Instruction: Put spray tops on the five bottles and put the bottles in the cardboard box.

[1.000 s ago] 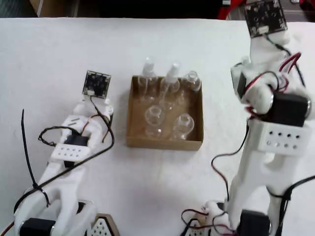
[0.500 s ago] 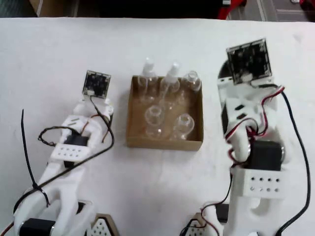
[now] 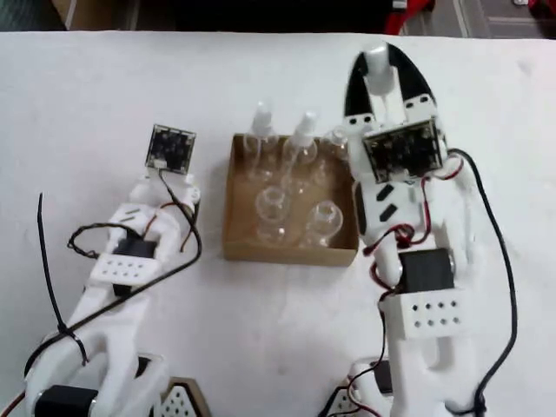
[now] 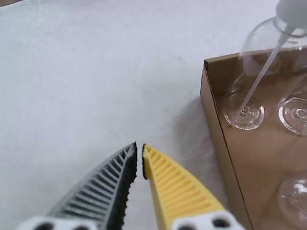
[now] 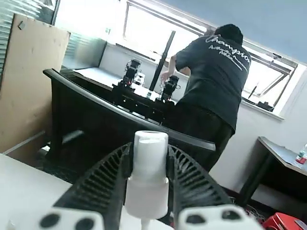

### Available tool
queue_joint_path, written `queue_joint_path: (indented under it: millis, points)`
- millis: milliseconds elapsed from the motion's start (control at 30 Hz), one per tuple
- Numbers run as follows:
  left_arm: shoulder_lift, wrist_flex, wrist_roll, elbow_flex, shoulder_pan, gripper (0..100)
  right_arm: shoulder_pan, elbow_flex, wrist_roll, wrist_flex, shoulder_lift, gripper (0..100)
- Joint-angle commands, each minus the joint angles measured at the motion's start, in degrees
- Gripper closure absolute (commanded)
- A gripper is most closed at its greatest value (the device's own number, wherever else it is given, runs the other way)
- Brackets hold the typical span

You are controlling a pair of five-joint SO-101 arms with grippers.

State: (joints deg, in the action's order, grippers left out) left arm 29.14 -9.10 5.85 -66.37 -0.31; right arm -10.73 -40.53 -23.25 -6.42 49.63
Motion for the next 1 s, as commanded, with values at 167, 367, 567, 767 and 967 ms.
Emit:
queue_joint_path:
  millis: [167, 367, 567, 767, 967]
  points:
    - [-0.04, 1.23, 0.44, 0.70, 0.66, 98, -1.98, 0.70, 0.53, 21.41, -15.78, 98.2]
    - [-0.04, 1.23, 0.44, 0.70, 0.66, 98, -1.54, 0.62, 0.62, 23.52, -19.38, 98.2]
    - [-0.04, 1.23, 0.44, 0.79, 0.66, 98, -1.45, 0.62, 0.62, 24.48, -19.56, 98.2]
    - [-0.04, 1.23, 0.44, 0.79, 0.66, 98, -1.71, 0.70, 0.62, 31.43, -25.19, 98.2]
    - [-0.04, 1.23, 0.44, 0.79, 0.66, 98, -1.36, 0.62, 0.62, 34.42, -28.44, 98.2]
